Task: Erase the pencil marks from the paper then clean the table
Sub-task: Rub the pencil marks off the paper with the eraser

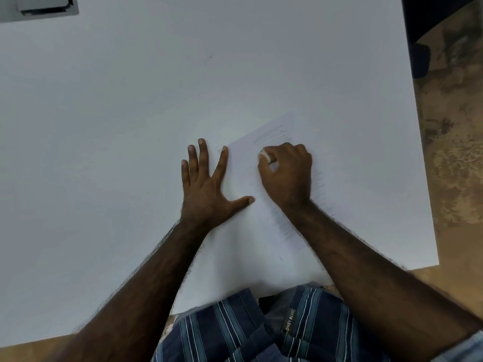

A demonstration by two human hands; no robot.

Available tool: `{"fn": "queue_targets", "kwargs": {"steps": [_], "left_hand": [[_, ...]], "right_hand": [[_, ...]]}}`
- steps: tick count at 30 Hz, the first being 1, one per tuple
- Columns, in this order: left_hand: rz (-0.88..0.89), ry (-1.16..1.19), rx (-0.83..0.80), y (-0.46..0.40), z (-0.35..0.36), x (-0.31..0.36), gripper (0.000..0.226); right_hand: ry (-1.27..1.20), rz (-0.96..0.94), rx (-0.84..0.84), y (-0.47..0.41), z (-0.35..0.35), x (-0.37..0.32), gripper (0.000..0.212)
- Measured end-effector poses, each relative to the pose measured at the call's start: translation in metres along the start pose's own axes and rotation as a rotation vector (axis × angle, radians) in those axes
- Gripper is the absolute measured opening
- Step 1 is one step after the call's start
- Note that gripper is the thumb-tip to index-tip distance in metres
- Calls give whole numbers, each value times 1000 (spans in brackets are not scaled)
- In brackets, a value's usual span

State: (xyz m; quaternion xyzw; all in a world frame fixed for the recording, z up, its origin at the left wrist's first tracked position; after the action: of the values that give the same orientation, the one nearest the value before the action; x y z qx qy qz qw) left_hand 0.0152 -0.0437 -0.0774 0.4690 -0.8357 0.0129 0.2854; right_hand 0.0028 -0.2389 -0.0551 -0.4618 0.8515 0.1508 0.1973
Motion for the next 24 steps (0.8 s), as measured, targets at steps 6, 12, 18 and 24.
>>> {"fn": "queue_targets", "kwargs": {"steps": [6,12,18,24], "left_hand": [[11,7,28,2,0,1,119],[0,-1,5,1,-1,1,125],[4,-3,13,1,0,0,124],[4,0,20,2,0,1,123]], "right_hand": [[0,-326,-285,32,22,-20,13],[-67,20,10,-1,-1,1,11],[2,-233,-203,11,11,-9,10],[-55,-160,-182,10,14,-10,13]]}}
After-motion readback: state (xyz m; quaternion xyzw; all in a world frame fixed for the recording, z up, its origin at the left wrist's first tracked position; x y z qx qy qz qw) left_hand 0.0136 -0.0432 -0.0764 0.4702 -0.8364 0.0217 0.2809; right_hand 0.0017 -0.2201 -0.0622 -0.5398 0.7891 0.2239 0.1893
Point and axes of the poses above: each hand's wrist, its own y-axis away from the middle knuckle, its own z-axis out of the palm, x = y × z, the point moved 5 cm from there along -y, towards the middle knuckle, and after that the axes turned 15 degrees about z, right-handed, at the moved point
